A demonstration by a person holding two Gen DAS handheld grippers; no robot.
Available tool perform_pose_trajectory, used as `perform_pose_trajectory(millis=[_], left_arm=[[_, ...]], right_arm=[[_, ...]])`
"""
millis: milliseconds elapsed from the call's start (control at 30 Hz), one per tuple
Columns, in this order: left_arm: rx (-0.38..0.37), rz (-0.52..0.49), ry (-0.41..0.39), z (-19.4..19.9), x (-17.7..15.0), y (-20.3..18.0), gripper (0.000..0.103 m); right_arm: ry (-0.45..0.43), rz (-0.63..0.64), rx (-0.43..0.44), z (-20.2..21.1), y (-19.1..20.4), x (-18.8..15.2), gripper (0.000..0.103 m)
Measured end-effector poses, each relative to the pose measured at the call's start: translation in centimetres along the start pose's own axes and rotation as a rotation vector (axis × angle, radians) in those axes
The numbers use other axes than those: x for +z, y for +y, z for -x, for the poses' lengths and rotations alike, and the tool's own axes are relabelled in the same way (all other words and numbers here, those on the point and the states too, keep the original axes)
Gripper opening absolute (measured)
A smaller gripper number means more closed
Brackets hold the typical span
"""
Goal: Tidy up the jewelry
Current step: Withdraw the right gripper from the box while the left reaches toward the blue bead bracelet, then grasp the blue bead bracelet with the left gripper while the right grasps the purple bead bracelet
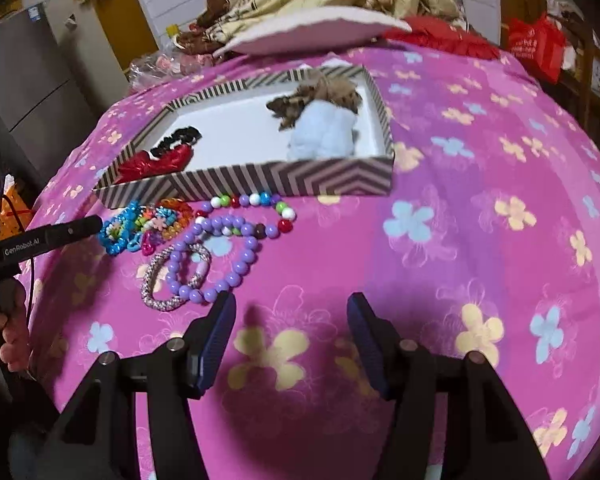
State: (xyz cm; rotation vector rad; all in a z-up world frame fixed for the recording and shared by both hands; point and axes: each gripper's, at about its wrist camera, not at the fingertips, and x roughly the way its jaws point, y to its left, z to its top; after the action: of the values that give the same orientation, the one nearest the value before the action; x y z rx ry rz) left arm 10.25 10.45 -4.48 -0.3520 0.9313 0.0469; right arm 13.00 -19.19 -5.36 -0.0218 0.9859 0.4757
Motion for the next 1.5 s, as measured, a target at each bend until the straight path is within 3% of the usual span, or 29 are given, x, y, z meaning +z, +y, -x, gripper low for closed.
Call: perform_pose_trajectory(millis=[233,333,533,700,1133,1267,1367,1500], left_arm=[[0.016,-0.077,0.059,-1.7,-0.5,-0.8,0.000],[0.014,-0.105,0.050,-1.4,-0.6,-1.2,0.000],[-0.037,-0.068,-0.030,0.6,0.0,-0.6,0.000],[-0.028,-0.029,0.060,-1.3,-0.2,0.2,0.000],[-0.021,-0.026,0.065,-1.4,-0.4,0.3,0.000],[-0.017,-0.026,0.002,-0.1,0.0,0.2,0.000],[-0.020,0.037,-0.071,1.3,0.5,1.4,0.000],[-0.011,0.105,-0.098,1.8,0.8,2.9,0.000]], right_arm=[[0.020,0.027,0.008,-0.7,1.0,0.1,0.061],[0.021,0.024,0.006,-0.7,0.9,0.1,0.061],[0.012,0.005,0.005,-0.5,0.5,0.3,0.061],[0.019,0.014,0.007,-0.7,0.6,0.3,0.061],[0.023,0.019,0.010,-0.7,0.8,0.2,0.061],[0.020,0.015,0.010,-0.7,0.8,0.3,0.061],[0.016,0.013,0.014,-0.6,0.8,0.3,0.061],[0.012,0.015,0.043,-0.6,0.9,0.4,0.061]])
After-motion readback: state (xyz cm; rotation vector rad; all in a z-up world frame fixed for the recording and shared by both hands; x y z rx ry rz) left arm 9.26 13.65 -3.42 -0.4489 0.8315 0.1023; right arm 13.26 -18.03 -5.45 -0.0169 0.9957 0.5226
